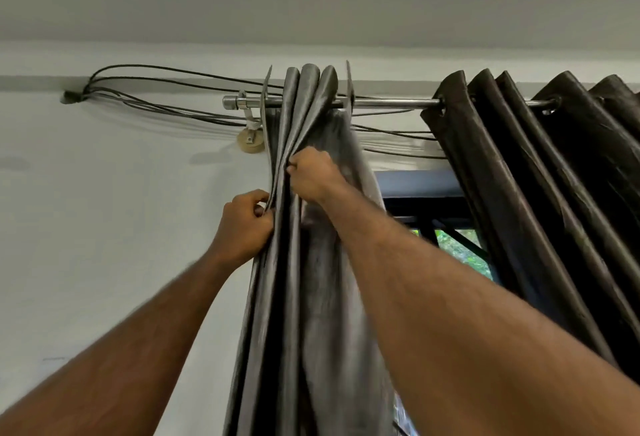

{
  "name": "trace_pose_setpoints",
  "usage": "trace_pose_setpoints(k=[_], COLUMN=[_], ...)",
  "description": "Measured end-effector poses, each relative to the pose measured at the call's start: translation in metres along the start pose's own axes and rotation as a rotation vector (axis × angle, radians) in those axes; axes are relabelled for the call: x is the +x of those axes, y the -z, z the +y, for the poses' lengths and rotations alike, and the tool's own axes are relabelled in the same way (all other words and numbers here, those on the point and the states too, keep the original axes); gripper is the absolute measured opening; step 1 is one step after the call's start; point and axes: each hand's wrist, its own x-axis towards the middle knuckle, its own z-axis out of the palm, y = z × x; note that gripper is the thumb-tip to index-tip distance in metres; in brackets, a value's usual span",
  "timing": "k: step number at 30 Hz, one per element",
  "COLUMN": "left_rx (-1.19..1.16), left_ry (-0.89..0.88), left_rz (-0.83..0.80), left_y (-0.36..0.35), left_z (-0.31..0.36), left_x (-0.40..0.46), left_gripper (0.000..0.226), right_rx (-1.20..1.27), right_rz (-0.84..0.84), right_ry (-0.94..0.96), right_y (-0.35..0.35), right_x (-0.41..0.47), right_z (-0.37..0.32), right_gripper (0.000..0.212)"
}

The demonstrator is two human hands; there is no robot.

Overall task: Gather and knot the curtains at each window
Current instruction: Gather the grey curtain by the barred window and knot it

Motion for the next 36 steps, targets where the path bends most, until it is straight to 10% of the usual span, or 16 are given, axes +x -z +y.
trace_pose_setpoints(k=[3, 8, 11, 18, 24, 29, 36], left_rx=[-0.026, 0.401, 0.347, 0.115, -0.094, -0.123, -0.217], left_ry=[0.076, 0.07, 0.084, 0.018, 0.087, 0.039, 0.231], left_rz=[0.026, -0.04, -0.053, -0.192, -0.095, -0.09, -0.008], left_y=[-0.006, -0.025, -0.023, -0.007, 0.021, 0.023, 0.0], left_z=[0.007, 0.027, 0.026, 0.018, 0.007, -0.006, -0.01], left_x=[-0.002, -0.017, -0.018, -0.023, -0.023, -0.038, -0.131], left_gripper=[0.043, 0.058, 0.036, 0.05, 0.014, 0.027, 0.033], right_rx=[0.165, -0.269, -0.326, -0.136, 0.165, 0.013, 0.429], right_rz=[0.059, 0.696, 0.53, 0.17, -0.014, -0.091, 0.172], right_ry=[-0.008, -0.012, -0.307, -0.434, -0.043, -0.039, -0.057], right_y=[-0.003, 0.017, 0.032, 0.019, -0.017, -0.041, -0.074], right_x=[-0.029, -0.061, -0.066, -0.071, -0.016, -0.058, -0.183], right_z=[0.022, 0.066, 0.097, 0.101, -0.037, 0.013, 0.029], right_gripper=[0.035, 0.033, 0.071, 0.028, 0.029, 0.023, 0.014])
